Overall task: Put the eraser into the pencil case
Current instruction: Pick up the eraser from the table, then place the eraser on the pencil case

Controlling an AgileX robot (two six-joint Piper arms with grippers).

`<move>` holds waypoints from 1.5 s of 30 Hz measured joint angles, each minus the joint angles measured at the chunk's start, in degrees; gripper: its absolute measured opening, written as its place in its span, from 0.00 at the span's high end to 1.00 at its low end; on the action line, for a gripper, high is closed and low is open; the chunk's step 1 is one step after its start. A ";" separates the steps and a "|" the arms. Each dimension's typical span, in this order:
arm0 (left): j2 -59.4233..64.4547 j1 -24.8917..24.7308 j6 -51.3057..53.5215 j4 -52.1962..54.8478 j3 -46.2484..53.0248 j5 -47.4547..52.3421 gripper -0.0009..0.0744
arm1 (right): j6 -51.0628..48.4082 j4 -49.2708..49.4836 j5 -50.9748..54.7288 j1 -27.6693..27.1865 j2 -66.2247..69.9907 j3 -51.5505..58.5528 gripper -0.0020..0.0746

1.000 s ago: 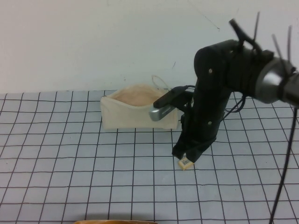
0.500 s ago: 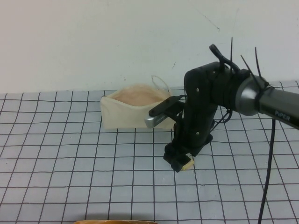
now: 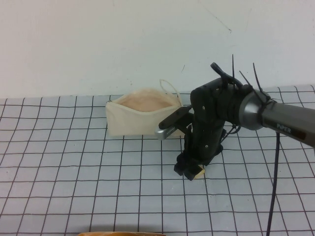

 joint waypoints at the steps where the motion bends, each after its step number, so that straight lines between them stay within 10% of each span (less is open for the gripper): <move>1: 0.00 0.00 0.00 0.00 0.00 0.00 0.99 | 0.00 0.36 0.00 0.00 0.00 -0.03 0.39; 5: 0.00 0.00 0.00 0.00 0.00 0.00 0.99 | 0.00 1.25 0.97 0.00 0.13 -0.98 0.57; 17: 0.00 0.00 0.00 0.00 0.00 0.00 0.99 | -6.17 8.99 14.51 0.00 0.23 -22.68 0.57; 30: 0.00 0.00 0.00 0.00 0.00 0.00 0.99 | -11.20 14.43 -14.39 0.00 4.00 -27.62 0.56; 39: 0.00 0.00 0.00 0.00 0.00 0.00 0.99 | -11.20 15.79 -17.06 0.00 6.66 -27.62 0.35; 45: 0.00 0.00 0.00 0.00 0.00 0.00 0.99 | -11.20 15.87 -8.52 0.00 1.82 -27.52 0.59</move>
